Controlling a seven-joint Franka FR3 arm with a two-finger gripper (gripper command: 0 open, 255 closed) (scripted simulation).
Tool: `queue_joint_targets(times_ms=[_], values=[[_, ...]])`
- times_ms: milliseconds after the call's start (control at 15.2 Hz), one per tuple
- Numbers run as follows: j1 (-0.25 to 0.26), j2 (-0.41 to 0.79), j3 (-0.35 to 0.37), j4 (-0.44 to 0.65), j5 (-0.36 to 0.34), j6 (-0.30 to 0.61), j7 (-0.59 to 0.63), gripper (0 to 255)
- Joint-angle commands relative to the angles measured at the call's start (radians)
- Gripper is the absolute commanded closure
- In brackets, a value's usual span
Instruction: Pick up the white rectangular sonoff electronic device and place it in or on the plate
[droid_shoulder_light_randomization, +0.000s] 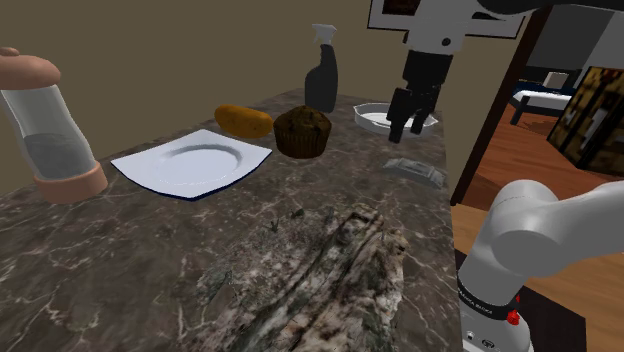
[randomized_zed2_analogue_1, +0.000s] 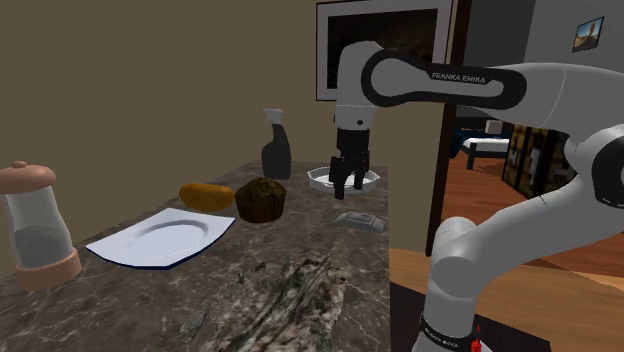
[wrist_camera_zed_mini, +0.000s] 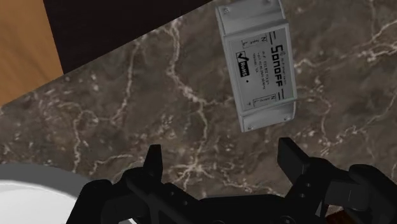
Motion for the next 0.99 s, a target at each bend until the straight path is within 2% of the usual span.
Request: queue_joint_targets(times_ms=[0, 198, 660, 924], values=[[0.022, -0.033, 0.031, -0.006, 0.035, -0.037, 0.025, 0], [0.050, -0.062, 0.072, 0.003, 0.083, -0.085, 0.058, 0], [0.058, -0.103, 0.085, -0.113, 0.096, -0.012, 0.055, 0], [0.058, -0.106, 0.087, -0.122, 0.098, -0.005, 0.055, 0]])
